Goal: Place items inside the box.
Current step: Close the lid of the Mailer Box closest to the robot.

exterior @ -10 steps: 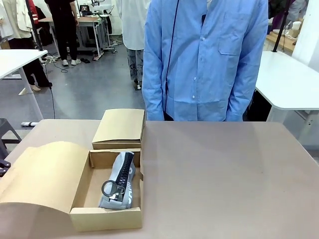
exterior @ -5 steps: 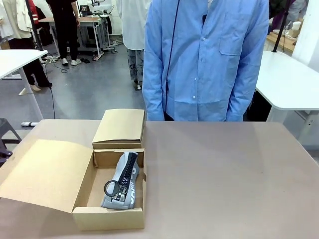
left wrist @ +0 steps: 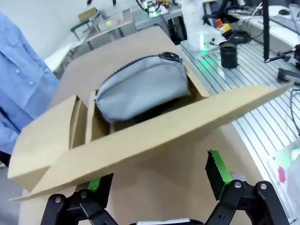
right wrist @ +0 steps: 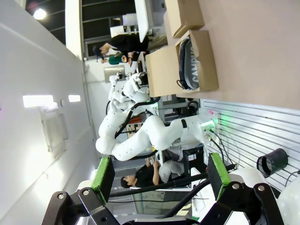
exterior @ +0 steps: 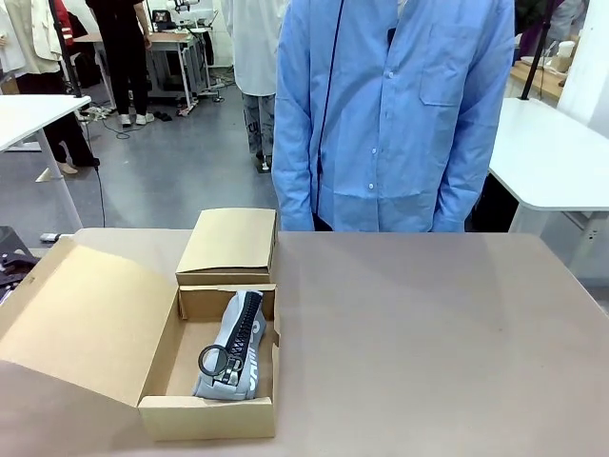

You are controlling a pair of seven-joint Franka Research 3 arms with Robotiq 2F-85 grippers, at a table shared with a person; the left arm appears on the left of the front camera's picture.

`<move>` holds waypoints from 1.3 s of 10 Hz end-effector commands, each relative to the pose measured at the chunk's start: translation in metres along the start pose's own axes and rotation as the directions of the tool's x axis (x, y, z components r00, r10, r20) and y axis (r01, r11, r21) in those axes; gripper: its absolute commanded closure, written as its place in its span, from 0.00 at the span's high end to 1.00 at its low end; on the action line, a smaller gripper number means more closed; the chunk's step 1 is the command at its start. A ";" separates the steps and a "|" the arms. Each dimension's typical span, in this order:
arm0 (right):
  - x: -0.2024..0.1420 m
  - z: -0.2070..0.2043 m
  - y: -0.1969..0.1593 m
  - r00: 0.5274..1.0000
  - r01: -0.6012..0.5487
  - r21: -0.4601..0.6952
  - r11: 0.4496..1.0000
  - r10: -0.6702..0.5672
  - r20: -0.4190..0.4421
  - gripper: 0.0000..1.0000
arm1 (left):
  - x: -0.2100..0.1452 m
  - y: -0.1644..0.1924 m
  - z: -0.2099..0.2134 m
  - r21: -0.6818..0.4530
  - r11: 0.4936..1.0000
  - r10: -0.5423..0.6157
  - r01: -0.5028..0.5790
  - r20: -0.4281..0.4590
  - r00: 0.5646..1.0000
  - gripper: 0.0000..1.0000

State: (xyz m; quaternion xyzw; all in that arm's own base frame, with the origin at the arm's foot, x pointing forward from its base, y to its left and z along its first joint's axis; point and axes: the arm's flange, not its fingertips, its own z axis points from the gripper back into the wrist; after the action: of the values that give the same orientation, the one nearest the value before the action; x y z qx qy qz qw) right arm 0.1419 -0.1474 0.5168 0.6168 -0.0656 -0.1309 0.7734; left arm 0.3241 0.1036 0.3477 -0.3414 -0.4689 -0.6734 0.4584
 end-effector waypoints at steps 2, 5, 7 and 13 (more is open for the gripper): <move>-0.002 0.002 0.002 1.000 -0.027 0.015 1.000 0.027 0.000 1.00 | 0.031 -0.085 -0.120 -0.028 0.998 -0.057 0.058 0.015 0.998 1.00; -0.002 0.002 0.002 1.000 -0.027 0.015 1.000 0.027 0.000 1.00 | 0.053 -0.083 -0.149 0.048 0.987 0.156 -0.153 -0.064 0.986 1.00; -0.002 0.002 0.002 1.000 -0.027 0.015 1.000 0.027 0.000 1.00 | 0.072 -0.085 -0.171 0.263 0.920 0.296 -0.291 0.019 0.955 1.00; -0.002 0.002 0.002 1.000 -0.027 0.015 1.000 0.027 0.000 1.00 | 0.096 -0.098 -0.166 0.142 0.908 0.382 -0.393 0.101 0.919 1.00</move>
State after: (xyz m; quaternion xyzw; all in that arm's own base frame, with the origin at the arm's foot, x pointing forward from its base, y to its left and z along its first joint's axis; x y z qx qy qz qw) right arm 0.1416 -0.1474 0.5169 0.6166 -0.0658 -0.1312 0.7735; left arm 0.3923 -0.0586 0.3571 -0.3993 -0.4770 -0.5153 0.5895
